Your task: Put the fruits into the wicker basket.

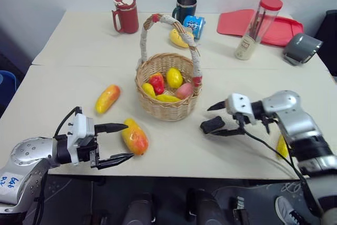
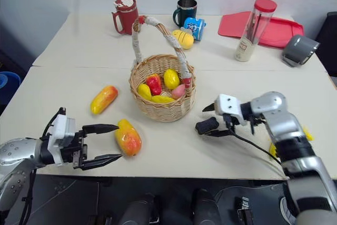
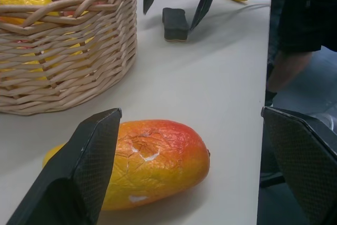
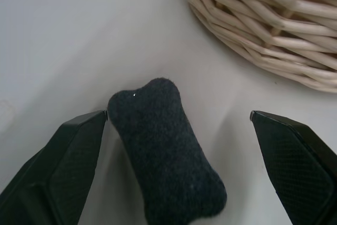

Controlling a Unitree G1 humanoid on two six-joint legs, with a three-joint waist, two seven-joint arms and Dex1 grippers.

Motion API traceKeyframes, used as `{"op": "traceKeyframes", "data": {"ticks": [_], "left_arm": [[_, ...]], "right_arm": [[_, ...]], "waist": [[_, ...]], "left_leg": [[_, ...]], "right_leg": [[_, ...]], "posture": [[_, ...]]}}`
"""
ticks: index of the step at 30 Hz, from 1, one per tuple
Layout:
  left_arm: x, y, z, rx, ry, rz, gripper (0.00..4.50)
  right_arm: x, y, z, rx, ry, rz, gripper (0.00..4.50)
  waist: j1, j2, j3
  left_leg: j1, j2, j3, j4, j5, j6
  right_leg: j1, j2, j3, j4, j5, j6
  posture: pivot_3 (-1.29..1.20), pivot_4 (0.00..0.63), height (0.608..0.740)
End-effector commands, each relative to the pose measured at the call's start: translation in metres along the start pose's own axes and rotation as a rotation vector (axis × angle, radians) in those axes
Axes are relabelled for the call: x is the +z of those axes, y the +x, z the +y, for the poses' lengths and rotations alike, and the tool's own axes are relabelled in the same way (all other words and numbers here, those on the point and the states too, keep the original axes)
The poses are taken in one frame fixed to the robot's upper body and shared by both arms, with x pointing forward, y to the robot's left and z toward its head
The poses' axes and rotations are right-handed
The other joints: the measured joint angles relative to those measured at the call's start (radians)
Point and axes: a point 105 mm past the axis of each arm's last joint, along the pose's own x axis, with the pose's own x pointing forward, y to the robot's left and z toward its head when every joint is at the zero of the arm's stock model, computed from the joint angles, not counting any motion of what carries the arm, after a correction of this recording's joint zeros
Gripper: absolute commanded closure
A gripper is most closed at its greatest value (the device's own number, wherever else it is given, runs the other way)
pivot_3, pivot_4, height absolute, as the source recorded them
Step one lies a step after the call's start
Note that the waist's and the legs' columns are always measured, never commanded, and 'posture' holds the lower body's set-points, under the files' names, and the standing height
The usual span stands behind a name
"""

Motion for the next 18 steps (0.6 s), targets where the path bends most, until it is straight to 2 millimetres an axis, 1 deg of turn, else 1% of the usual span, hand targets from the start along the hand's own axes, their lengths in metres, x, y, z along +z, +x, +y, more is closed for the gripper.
{"op": "traceKeyframes", "data": {"ticks": [1,3,7,8,9,10,11,12,13,15,16,17,18], "left_arm": [[0.003,0.001,-0.001,0.010,0.029,-0.008,0.00],[0.003,0.002,-0.002,0.012,0.030,-0.010,0.00],[0.000,0.006,-0.005,0.015,0.031,-0.017,0.00],[0.002,0.008,-0.005,0.021,0.026,-0.038,0.00],[0.006,0.010,-0.003,0.035,0.012,-0.079,0.00],[0.011,0.012,-0.002,0.049,-0.001,-0.121,0.00],[0.015,0.014,0.000,0.053,-0.007,-0.147,0.00],[0.017,0.015,0.000,0.054,-0.010,-0.159,0.00],[0.018,0.015,0.001,0.055,-0.010,-0.163,0.00],[0.019,0.015,0.004,0.062,-0.014,-0.170,0.00],[0.020,0.015,0.005,0.064,-0.015,-0.172,0.00],[0.021,0.015,0.006,0.067,-0.017,-0.178,0.00],[0.021,0.016,0.006,0.068,-0.018,-0.181,0.00]], "right_arm": [[-0.014,-0.002,0.004,0.093,0.031,0.057,0.86],[-0.010,-0.003,0.003,0.125,0.020,0.023,1.47],[0.003,-0.010,-0.004,0.078,0.073,-0.098,2.86],[0.007,-0.014,-0.005,0.055,0.101,-0.147,3.12],[0.009,-0.019,-0.006,0.027,0.140,-0.184,3.26],[0.010,-0.025,-0.007,-0.002,0.172,-0.213,3.30],[0.009,-0.040,-0.011,-0.084,0.218,-0.246,3.30],[0.009,-0.051,-0.013,-0.139,0.246,-0.265,3.30],[0.005,-0.068,-0.014,-0.210,0.286,-0.272,3.30],[-0.016,-0.120,-0.023,-0.467,0.392,-0.233,3.30],[-0.023,-0.138,-0.024,-0.552,0.422,-0.215,3.30],[-0.038,-0.166,-0.026,-0.695,0.478,-0.188,3.30],[-0.048,-0.184,-0.026,-0.782,0.514,-0.173,3.30]], "waist": [[0.004,0.000,0.000],[0.003,0.000,0.000],[0.000,0.000,0.000],[0.000,0.000,0.000],[0.001,0.000,0.000],[0.001,0.000,0.000],[0.003,0.000,0.000],[0.008,0.000,0.000],[0.012,0.000,0.000],[0.022,0.001,0.001],[0.028,0.002,0.001],[0.029,0.002,0.001],[0.028,0.002,0.001]], "left_leg": [[0.000,0.000,0.000,0.000,0.000,0.000],[0.000,0.000,0.000,0.001,0.000,0.000],[0.001,0.000,0.000,0.001,0.000,0.000],[0.001,0.001,0.000,0.001,0.000,0.000],[0.001,0.001,0.000,0.001,0.001,-0.001],[0.001,0.001,0.000,0.001,0.001,-0.001],[0.001,0.001,0.000,0.001,0.001,-0.001],[0.001,0.001,-0.001,0.001,0.000,0.000],[0.000,0.000,-0.002,0.001,0.001,0.000],[-0.001,-0.001,-0.002,0.002,0.000,0.000],[-0.001,-0.002,-0.002,0.002,0.001,0.001],[-0.001,-0.003,-0.001,0.003,0.000,0.002],[-0.001,-0.003,-0.001,0.003,0.000,0.003]], "right_leg": [[0.000,0.000,0.000,0.000,0.000,0.000],[0.000,0.000,0.000,0.001,0.000,0.000],[0.001,0.000,0.000,0.002,0.000,0.000],[0.000,0.000,0.000,0.003,0.000,0.000],[0.000,0.000,0.001,0.003,0.000,0.000],[0.000,-0.001,0.001,0.003,0.000,0.000],[0.001,-0.001,0.001,0.003,0.000,0.000],[0.001,-0.001,0.001,0.003,0.000,0.000],[0.001,-0.002,0.000,0.003,0.000,0.000],[0.001,-0.003,0.000,0.003,0.000,0.000],[0.001,-0.004,-0.001,0.003,0.000,0.001],[0.000,-0.005,-0.001,0.002,0.001,0.001],[0.001,-0.005,-0.001,0.001,0.001,0.002]], "posture": [[0.00,0.150,0.740],[0.00,0.150,0.740],[0.00,0.150,0.740],[0.00,0.150,0.740],[0.00,0.150,0.740],[0.00,0.150,0.740],[0.00,0.150,0.740],[0.00,0.150,0.740],[0.00,0.150,0.740],[0.00,0.150,0.740],[0.00,0.150,0.740],[0.00,0.150,0.740],[0.00,0.150,0.740]]}}
